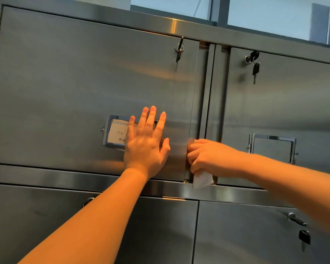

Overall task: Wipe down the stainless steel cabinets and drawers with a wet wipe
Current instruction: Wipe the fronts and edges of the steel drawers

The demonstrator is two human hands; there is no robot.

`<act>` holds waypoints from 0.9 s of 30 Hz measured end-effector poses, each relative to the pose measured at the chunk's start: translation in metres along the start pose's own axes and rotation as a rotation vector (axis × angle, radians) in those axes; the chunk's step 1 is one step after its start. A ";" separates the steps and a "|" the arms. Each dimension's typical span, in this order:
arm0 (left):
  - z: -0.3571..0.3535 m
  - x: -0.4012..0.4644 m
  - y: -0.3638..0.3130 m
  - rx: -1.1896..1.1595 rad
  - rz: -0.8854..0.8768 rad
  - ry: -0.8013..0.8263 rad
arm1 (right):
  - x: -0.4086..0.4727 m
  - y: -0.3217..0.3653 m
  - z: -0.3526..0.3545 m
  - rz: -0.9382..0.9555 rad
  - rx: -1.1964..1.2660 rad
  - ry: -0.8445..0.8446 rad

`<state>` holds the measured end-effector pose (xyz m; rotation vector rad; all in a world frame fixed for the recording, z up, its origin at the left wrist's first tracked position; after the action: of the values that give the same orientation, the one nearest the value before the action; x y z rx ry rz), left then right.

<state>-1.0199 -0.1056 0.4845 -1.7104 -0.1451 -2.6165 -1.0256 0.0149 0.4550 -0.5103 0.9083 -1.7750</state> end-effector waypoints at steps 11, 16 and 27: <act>0.000 -0.001 -0.002 0.017 -0.009 -0.030 | -0.025 -0.190 0.142 -0.369 -0.071 -0.255; -0.002 -0.001 -0.002 0.032 0.000 -0.010 | -0.020 -0.116 0.092 -0.181 -0.002 -0.297; -0.003 0.000 -0.001 0.039 0.006 -0.022 | -0.103 -0.134 0.125 -0.456 -0.203 -0.867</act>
<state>-1.0231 -0.1053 0.4834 -1.7251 -0.1896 -2.5741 -0.9796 0.0925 0.6451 -1.5653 0.3569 -1.5887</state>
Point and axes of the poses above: each hand's wrist, its own x-axis towards the middle knuckle, its own z-axis out of the back of the hand, y = z × x, the point moved 9 cm from there along x, towards the middle knuckle, and after that the axes turned 13 degrees about y, right-handed, at the moved point
